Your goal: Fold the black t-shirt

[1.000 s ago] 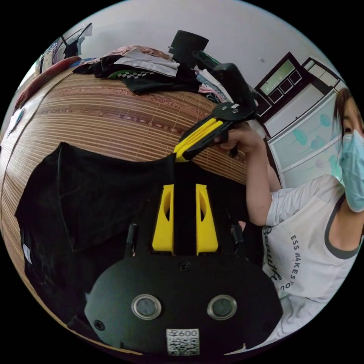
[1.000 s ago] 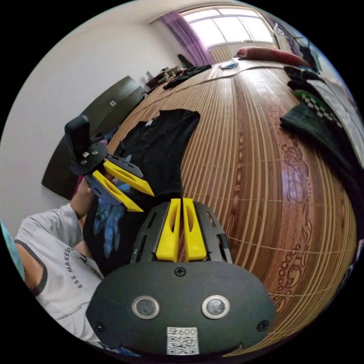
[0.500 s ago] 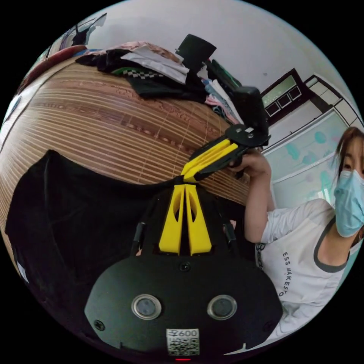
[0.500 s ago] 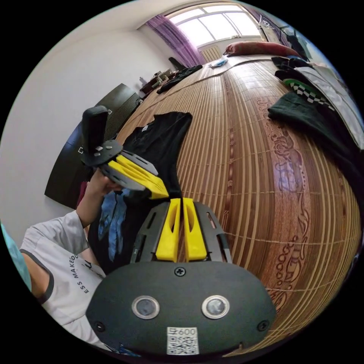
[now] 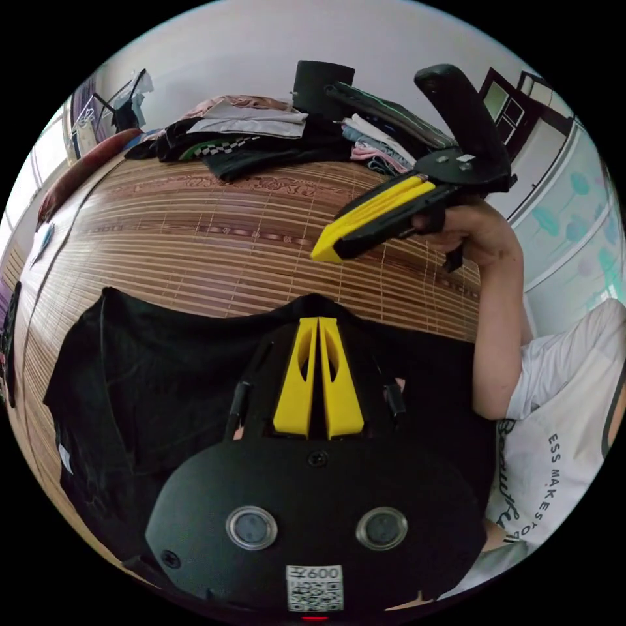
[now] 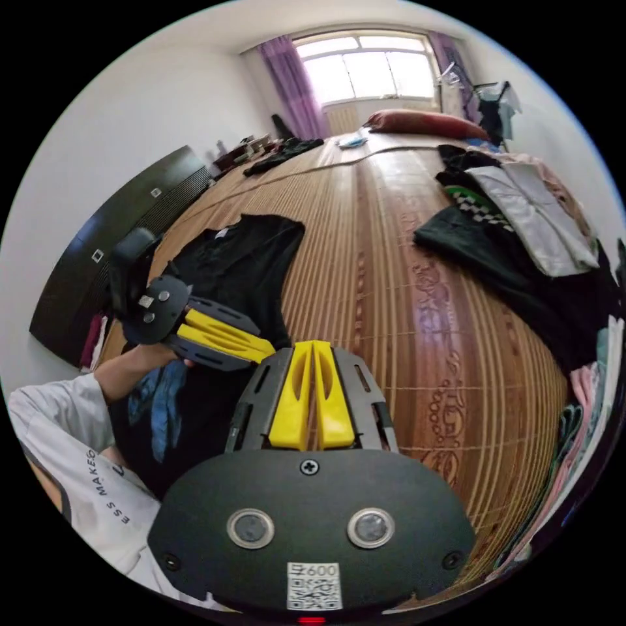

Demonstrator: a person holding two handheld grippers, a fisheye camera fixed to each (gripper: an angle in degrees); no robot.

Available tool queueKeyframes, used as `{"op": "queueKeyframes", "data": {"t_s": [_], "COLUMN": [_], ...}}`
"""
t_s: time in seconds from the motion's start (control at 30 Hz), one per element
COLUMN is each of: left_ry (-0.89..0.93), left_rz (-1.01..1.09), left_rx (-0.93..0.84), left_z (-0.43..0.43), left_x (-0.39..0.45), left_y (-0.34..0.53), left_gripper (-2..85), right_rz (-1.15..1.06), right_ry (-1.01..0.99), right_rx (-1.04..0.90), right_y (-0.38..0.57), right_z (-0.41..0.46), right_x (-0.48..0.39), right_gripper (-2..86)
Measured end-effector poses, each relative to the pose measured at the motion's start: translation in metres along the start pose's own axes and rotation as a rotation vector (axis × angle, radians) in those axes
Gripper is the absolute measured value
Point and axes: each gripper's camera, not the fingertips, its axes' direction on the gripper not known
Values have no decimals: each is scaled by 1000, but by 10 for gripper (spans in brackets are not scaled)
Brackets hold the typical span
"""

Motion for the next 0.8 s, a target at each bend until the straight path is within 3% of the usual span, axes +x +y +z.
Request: {"op": "queueKeyframes", "data": {"t_s": [0.17, 0.27, 0.43, 0.57, 0.67, 0.8], "left_ry": [-110, -225, -480, -732, -624, -339], "left_rz": [68, 133, 318, 244, 4, -254], "left_rx": [-2, -13, 4, 162, 159, 119], "left_z": [-1, 3, 6, -42, -87, -113], "left_x": [48, 83, 151, 149, 84, 6], "left_y": [-14, -21, -29, -36, -48, -48], "left_gripper": [3, 4, 6, 7, 8, 8], "right_rz": [-53, -91, -14, 19, 2, -88], "right_ry": [-209, -193, -193, -79, -25, -189], "right_rx": [12, -102, -120, -137, -67, 19], "right_y": [-14, -25, -11, 2, 10, 8], "right_z": [17, 53, 58, 54, 39, 45], "right_x": [-11, -23, 3, 13, 10, -1], "right_gripper": [-9, -9, -9, -9, -9, -9]}}
